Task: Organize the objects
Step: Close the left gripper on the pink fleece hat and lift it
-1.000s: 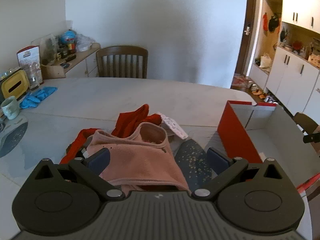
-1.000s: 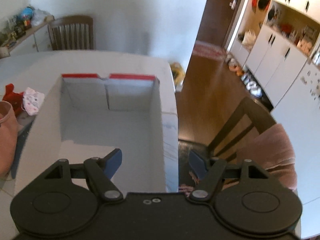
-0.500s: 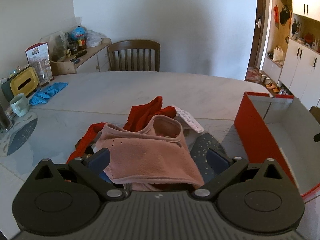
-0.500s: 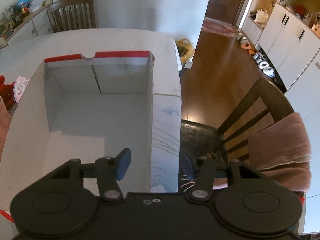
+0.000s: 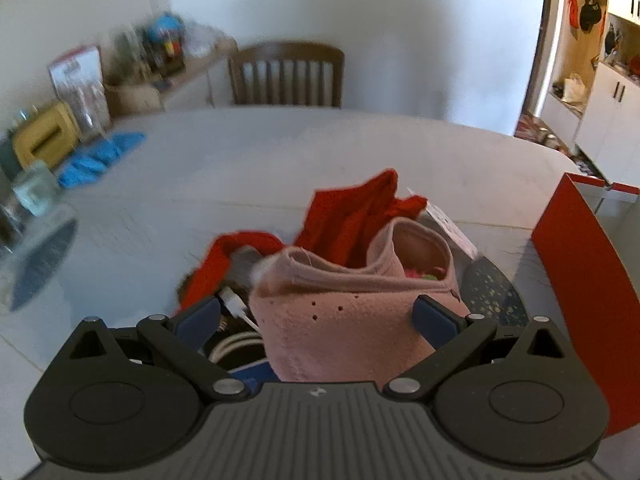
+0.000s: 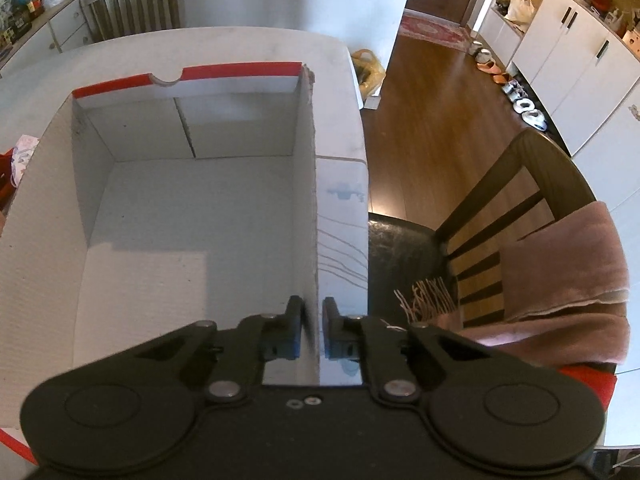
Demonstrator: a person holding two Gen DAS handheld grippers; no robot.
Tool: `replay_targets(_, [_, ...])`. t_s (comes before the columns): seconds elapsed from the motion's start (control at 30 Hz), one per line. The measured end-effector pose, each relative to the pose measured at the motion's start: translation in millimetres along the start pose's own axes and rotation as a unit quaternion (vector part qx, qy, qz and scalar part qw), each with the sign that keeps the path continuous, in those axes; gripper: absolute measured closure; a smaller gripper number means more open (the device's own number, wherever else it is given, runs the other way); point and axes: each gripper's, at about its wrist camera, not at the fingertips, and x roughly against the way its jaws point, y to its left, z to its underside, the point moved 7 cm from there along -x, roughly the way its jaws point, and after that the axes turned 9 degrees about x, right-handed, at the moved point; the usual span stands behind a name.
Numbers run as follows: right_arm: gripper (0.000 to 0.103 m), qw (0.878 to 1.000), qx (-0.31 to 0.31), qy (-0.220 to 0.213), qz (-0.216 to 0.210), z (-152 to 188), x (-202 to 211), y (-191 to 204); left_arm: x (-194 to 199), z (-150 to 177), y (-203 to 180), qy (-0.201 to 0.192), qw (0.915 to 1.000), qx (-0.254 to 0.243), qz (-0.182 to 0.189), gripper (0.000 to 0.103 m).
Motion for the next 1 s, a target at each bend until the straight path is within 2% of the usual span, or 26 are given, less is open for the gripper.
replay_targets(0.1, [0.095,1.000,0.004,0.000,0.003,0,-1,2,-6,3,-2,0.017,0.9996,0.001,0.023,0.000])
replay_targets(0.2, [0.095,1.000,0.006,-0.001,0.005,0,-1,1,-10,6,-11,0.025,0.9992,-0.017,0.028,0.000])
replay_targets(0.4, [0.097,1.000,0.010,-0.002,0.004,0,-1,3,-15,13,-32,0.024,0.9972,-0.069,0.017,0.000])
replay_targets(0.5, [0.097,1.000,0.012,-0.004,0.004,0,0,3,-14,14,-37,0.020,0.9967,-0.078,0.009,0.003])
replay_targets(0.53, [0.097,1.000,0.014,-0.004,0.004,0,0,4,-13,14,-37,0.019,0.9967,-0.079,0.008,0.010])
replay_targets(0.6, [0.097,1.000,0.017,-0.006,0.004,0,0,4,-12,14,-38,0.022,0.9961,-0.085,0.001,0.035])
replay_targets(0.63, [0.097,1.000,0.018,-0.006,0.004,0,0,4,-11,14,-38,0.024,0.9958,-0.088,-0.002,0.055])
replay_targets(0.67, [0.097,1.000,0.018,-0.007,0.003,0,0,4,-11,14,-38,0.028,0.9960,-0.085,0.004,0.069])
replay_targets(0.77, [0.097,1.000,0.018,-0.011,0.001,1,0,3,-2,13,-40,0.028,0.9968,-0.070,0.028,0.081])
replay_targets(1.0, [0.099,1.000,0.019,-0.018,-0.004,3,2,3,50,-12,-61,-0.005,0.9932,-0.074,0.090,0.083])
